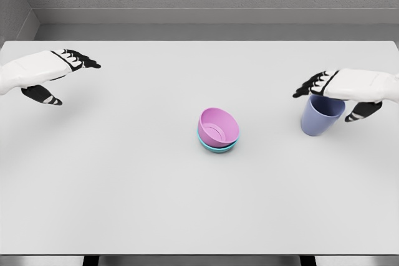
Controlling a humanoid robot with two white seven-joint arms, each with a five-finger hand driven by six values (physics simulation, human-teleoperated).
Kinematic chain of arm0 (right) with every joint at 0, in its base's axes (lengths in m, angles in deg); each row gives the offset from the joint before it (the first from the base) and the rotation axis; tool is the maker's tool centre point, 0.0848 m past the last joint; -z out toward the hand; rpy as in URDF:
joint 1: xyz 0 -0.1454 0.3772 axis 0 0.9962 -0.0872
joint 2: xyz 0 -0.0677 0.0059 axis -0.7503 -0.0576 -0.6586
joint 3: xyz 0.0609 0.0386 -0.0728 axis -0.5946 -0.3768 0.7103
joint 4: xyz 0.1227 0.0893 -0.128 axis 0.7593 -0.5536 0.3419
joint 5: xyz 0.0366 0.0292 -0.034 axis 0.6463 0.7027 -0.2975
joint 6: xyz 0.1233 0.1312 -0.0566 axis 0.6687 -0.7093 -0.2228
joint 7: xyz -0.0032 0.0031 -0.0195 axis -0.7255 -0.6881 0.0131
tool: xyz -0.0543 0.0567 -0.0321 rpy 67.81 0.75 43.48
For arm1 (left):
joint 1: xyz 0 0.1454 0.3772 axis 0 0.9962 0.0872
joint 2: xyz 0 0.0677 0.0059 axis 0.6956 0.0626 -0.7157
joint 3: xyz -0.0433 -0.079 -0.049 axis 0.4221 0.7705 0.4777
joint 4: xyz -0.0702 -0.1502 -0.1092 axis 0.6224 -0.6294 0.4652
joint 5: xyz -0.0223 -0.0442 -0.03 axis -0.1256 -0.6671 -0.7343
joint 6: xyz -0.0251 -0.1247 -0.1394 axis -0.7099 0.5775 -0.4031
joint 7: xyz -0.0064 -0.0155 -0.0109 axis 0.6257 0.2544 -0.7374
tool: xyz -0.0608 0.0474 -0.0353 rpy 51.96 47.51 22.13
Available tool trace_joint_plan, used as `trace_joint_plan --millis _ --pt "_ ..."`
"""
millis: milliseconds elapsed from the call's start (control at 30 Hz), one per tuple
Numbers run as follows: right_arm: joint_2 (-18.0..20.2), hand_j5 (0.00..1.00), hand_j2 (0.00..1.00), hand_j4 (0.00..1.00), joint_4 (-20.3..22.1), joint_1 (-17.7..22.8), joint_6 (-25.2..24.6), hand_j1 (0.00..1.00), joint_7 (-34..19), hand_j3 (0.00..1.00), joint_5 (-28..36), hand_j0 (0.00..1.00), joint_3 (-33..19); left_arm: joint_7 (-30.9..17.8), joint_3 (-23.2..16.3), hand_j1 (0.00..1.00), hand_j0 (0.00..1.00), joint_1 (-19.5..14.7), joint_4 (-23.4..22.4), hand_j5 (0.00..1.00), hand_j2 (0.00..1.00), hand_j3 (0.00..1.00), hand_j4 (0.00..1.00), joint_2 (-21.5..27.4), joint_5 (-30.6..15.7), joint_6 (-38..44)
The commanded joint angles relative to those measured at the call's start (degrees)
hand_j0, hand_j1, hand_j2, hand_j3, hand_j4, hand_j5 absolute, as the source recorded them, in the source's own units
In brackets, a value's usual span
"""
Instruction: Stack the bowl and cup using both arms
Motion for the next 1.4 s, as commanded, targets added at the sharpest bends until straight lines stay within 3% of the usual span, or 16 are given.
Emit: trace_joint_plan --millis 0,200,767,833,900,967,1367 --pt "0.0 1.0 1.0 1.0 -0.8 0.0 -0.1 1.0 0.0 1.0 0.2 1.0 0.9 0.0 0.0 1.0 1.0 0.0 0.1 1.0 1.0 1.0 1.0 0.1 -0.3 0.1" --pt "-1.1 1.0 1.0 1.0 -3.9 -0.8 -0.1 1.0 0.0 1.0 0.2 1.0 1.0 0.0 0.0 1.0 1.0 0.0 0.2 1.0 1.0 1.0 1.0 0.3 -0.3 0.1" --pt "-2.3 1.0 1.0 1.0 -5.2 -2.4 -0.1 1.0 0.0 1.0 0.2 1.0 3.7 0.0 0.0 1.0 1.0 0.1 0.2 1.0 1.0 1.0 1.0 0.2 -0.3 0.1" --pt "-2.3 0.94 0.94 0.94 -5.2 -2.4 -0.1 0.94 0.0 0.94 0.2 0.94 3.7 0.0 0.0 1.0 1.0 0.1 0.2 1.0 1.0 1.0 1.0 0.2 -0.3 0.1" --pt "-2.3 0.75 0.75 0.75 -5.2 -2.4 -0.1 0.75 0.0 0.75 0.2 0.75 3.7 0.0 0.0 1.0 1.0 0.1 0.2 1.0 1.0 1.0 1.0 0.2 -0.3 0.1" --pt "-2.3 0.67 0.67 0.67 -5.1 -2.4 -0.1 0.67 0.0 0.67 0.2 0.67 3.7 0.0 0.0 1.0 1.0 0.1 0.3 1.0 1.0 1.0 1.0 0.2 -0.3 0.1" --pt "-2.3 0.64 0.64 0.64 -5.1 -3.5 -0.1 0.64 0.0 0.64 0.5 0.64 3.6 -0.1 0.0 1.0 1.0 0.1 0.5 1.0 1.0 1.0 1.0 0.1 -0.3 0.1"
